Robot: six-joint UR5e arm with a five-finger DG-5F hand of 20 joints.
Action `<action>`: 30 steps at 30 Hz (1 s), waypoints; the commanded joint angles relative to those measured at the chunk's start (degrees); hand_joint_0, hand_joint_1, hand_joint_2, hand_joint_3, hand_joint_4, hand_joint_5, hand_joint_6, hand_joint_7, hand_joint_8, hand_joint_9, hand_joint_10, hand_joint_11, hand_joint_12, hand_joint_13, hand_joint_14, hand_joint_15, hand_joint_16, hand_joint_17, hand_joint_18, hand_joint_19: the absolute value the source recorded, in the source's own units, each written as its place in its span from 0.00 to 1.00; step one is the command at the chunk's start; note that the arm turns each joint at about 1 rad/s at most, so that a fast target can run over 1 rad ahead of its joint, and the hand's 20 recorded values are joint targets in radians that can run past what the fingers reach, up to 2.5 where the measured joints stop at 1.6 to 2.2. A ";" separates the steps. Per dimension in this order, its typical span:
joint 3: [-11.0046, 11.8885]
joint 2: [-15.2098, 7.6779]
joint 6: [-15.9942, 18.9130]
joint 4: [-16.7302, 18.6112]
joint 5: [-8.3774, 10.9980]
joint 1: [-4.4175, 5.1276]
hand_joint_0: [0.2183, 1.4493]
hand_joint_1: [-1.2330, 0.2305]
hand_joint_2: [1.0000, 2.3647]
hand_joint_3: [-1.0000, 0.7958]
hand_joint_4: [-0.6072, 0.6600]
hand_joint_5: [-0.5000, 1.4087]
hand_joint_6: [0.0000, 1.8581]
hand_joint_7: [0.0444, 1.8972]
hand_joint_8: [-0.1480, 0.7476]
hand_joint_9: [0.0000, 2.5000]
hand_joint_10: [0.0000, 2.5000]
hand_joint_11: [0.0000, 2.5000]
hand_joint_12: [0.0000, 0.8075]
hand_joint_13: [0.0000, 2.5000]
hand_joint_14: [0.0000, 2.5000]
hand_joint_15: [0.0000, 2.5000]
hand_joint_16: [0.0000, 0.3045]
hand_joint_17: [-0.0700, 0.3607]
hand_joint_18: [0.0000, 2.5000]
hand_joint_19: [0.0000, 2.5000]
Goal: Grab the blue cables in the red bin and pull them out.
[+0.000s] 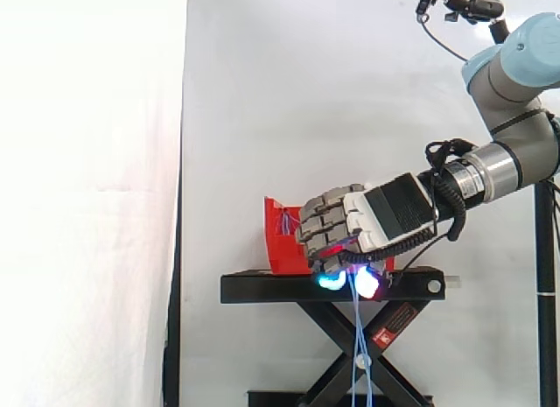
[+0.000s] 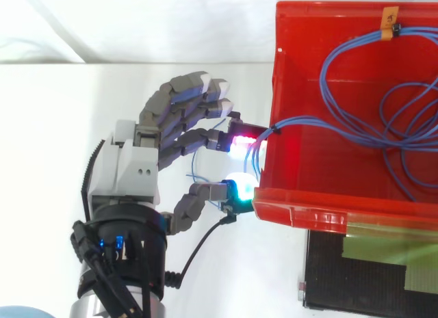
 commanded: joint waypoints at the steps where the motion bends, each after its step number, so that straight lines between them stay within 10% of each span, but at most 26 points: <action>1: 0.00 0.07 0.00 -0.04 0.00 0.01 0.48 0.19 0.00 0.00 0.67 0.70 0.06 0.36 0.47 0.34 0.01 0.29 0.43 0.28 0.01 0.23 0.14 0.38 0.19 0.26; 30: 0.00 -0.02 0.00 0.14 0.00 -0.25 0.48 0.20 0.00 0.00 0.68 0.70 0.07 0.36 0.47 0.34 0.01 0.28 0.43 0.28 0.01 0.23 0.14 0.38 0.19 0.26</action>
